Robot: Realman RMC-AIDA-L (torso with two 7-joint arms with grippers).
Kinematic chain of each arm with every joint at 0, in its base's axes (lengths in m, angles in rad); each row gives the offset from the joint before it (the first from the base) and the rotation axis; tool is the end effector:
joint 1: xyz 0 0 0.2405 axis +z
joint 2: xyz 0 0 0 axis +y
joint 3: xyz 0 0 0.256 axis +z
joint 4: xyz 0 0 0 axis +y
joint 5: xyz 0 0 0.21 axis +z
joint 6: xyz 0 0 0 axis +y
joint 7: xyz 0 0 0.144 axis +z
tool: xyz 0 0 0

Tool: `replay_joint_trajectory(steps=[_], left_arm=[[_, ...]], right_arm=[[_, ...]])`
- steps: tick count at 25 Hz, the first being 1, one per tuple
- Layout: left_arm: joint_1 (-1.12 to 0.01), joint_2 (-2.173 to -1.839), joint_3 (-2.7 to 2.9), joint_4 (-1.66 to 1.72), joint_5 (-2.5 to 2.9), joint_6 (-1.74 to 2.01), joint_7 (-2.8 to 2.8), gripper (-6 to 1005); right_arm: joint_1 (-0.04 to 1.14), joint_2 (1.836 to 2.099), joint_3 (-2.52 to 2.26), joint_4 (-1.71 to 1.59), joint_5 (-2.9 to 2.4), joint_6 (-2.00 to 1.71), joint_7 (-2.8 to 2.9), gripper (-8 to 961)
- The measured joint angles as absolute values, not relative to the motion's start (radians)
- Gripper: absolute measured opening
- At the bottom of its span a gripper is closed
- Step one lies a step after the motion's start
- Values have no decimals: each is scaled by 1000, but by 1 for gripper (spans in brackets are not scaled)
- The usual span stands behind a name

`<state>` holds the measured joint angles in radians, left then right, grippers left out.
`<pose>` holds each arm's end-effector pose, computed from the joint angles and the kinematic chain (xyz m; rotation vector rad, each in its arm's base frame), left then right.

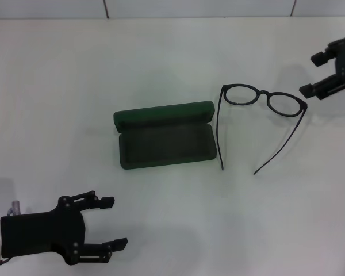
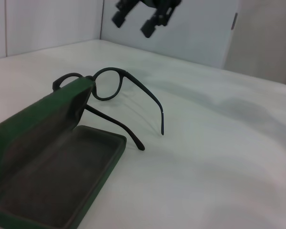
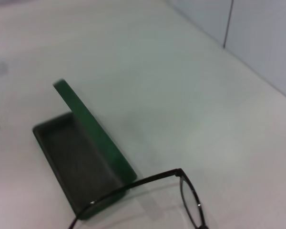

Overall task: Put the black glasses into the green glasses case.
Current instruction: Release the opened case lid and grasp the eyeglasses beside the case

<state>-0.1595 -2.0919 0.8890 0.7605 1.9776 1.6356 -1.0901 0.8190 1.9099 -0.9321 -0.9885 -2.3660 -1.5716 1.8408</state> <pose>-0.3318 0.2140 -0.0146 -2.8269 -0.4974 -0.5308 0.1787 0.4187 0.0788 -2.8076 0.3763 -0.1300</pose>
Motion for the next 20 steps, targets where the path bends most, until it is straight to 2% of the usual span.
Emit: replay_joint_trajectory(steps=[6, 20], left_arm=[[-166, -2093, 898, 760, 1979, 1627, -1079, 875], [-193, -2095, 943, 717, 1978, 1591, -1072, 874]], right_arm=[[955, 1915, -948, -845, -2482, -1515, 1819, 836], [1048, 1950, -1026, -626, -2528, -1275, 1744, 834]])
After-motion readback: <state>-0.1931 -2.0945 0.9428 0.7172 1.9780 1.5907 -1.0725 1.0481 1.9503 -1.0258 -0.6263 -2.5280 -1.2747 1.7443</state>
